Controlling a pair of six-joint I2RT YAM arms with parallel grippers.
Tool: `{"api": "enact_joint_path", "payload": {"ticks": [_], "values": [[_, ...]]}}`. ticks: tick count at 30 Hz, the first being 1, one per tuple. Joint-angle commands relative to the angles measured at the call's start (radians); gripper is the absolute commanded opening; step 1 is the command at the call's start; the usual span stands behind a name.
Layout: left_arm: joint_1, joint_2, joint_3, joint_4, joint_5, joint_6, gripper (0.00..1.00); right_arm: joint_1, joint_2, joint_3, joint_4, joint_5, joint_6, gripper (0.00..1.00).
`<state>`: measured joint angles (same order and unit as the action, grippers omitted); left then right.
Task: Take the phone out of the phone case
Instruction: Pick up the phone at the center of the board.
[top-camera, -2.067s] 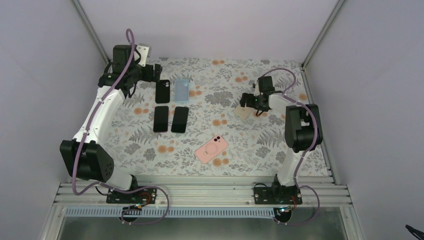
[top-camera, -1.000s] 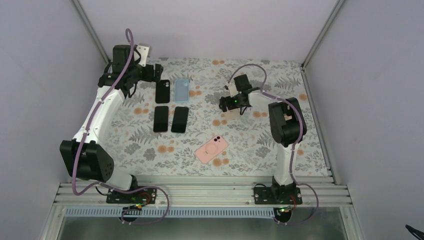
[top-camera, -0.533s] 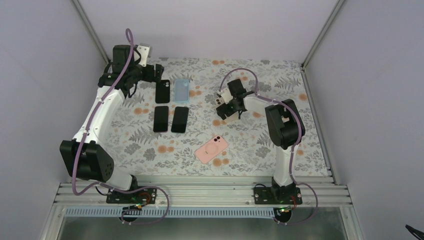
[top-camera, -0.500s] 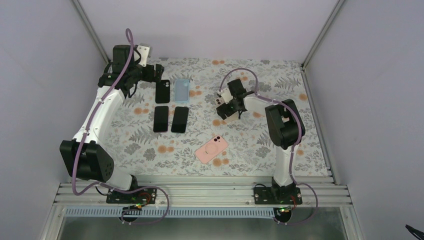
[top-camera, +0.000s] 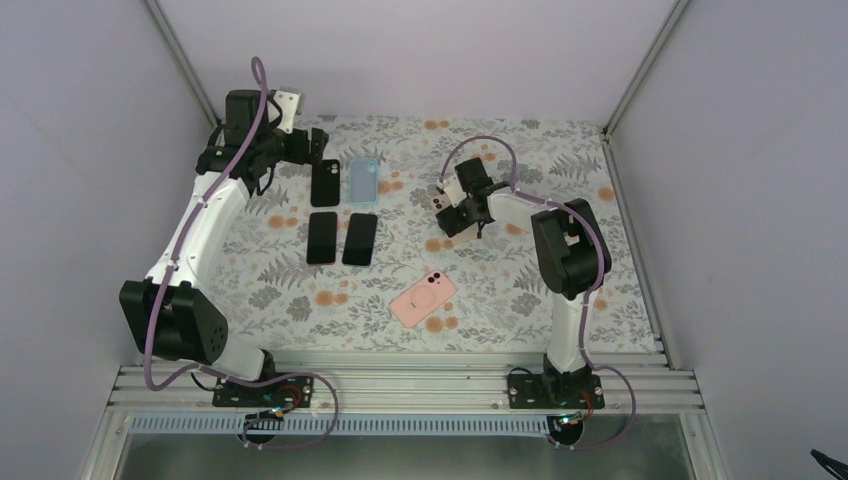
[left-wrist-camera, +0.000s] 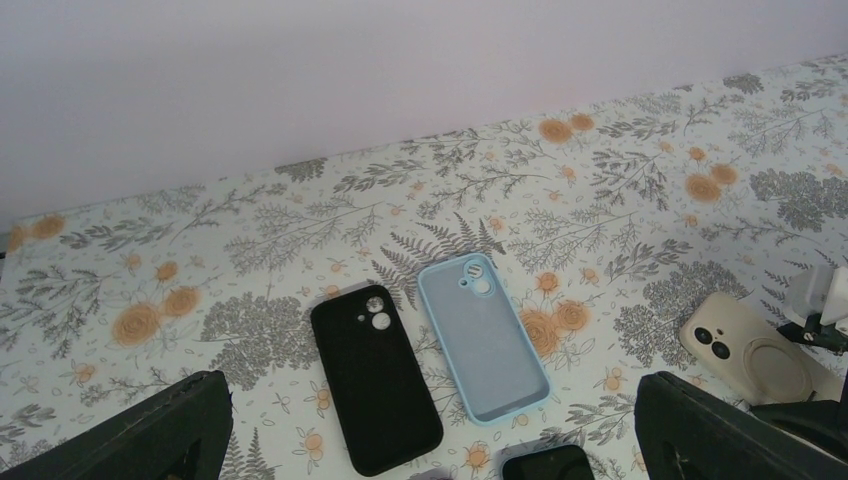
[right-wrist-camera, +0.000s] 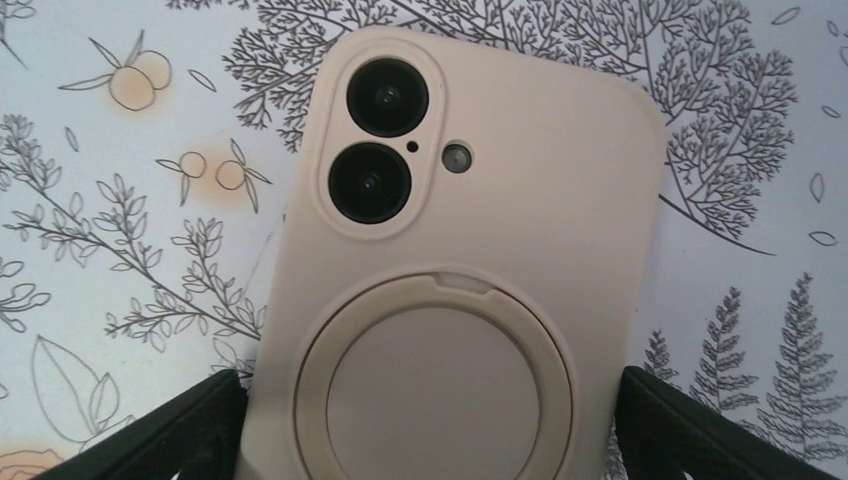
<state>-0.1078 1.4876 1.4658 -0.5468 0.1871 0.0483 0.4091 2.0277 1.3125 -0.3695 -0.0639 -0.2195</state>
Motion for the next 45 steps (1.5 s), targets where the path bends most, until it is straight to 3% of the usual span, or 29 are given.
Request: {"api": "enact_joint_path", "payload": {"ticks": [1, 9, 19, 26, 28, 32, 45], "values": [[0.005, 0.006, 0.031, 0.016, -0.017, -0.001, 1.0, -0.034, 0.009, -0.024, -0.066, 0.154, -0.039, 0.86], [0.005, 0.011, 0.035, 0.018, -0.057, -0.003, 1.0, -0.033, 0.028, -0.026, -0.089, 0.14, -0.02, 0.87], [0.005, 0.003, 0.01, 0.036, -0.03, 0.011, 1.0, -0.033, -0.012, -0.002, -0.109, 0.085, -0.033, 0.57], [0.005, -0.002, -0.002, 0.026, 0.115, 0.053, 1.0, -0.033, -0.095, 0.025, -0.111, 0.018, -0.075, 0.49], [0.005, 0.0, -0.009, 0.024, 0.15, 0.057, 1.0, -0.033, -0.111, 0.026, -0.108, 0.014, -0.078, 0.55], [0.004, 0.005, -0.011, 0.025, 0.192, 0.053, 1.0, -0.035, -0.104, 0.048, -0.129, 0.031, -0.042, 0.98], [0.005, 0.0, -0.019, 0.03, 0.173, 0.039, 1.0, -0.03, -0.019, 0.095, -0.2, 0.027, 0.101, 0.99]]}}
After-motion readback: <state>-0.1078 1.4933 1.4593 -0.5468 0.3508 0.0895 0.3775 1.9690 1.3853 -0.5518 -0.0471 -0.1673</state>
